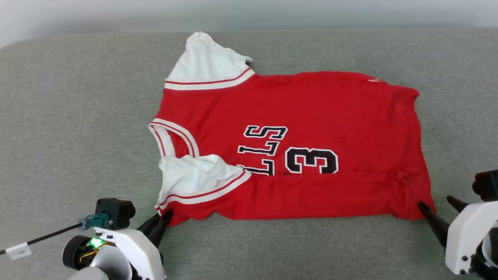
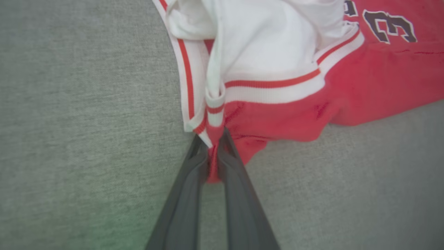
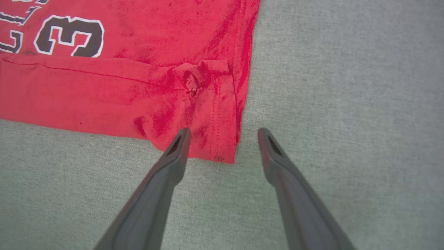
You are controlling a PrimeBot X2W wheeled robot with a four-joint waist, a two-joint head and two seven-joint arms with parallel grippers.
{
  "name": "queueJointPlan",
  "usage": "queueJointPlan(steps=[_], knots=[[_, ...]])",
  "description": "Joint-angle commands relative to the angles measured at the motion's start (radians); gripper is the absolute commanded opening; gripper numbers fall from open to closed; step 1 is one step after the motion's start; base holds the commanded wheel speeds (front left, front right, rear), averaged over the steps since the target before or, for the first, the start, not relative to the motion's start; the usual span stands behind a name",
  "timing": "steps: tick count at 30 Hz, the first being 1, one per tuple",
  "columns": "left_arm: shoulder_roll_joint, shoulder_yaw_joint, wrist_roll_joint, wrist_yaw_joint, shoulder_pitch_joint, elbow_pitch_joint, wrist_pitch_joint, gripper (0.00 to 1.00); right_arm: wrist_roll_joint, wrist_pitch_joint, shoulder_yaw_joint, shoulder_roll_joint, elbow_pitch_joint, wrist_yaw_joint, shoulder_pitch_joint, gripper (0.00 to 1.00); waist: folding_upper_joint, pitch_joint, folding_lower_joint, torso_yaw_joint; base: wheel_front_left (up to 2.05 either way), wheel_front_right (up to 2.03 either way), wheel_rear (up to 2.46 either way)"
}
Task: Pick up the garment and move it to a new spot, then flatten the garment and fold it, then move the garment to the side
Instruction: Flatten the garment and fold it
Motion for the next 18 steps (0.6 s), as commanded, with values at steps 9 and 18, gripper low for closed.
queueJointPlan(steps=[9,18], knots=[[0.060,-0.011,0.050,0.053,0.018,-0.203,0.027,0.00,-0.089,0.035,0.015,-0.003,0.165,0.000,-0.061,1.00,-0.0001,-0.024,0.0000,0.071,0.00,0.00,0.00],[0.085,-0.014,0.055,0.059,0.027,-0.262,0.034,0.00,-0.092,0.077,0.031,0.051,0.283,-0.001,-0.062,0.26,-0.0001,0.013,0.0000,0.094,0.00,0.00,0.00]])
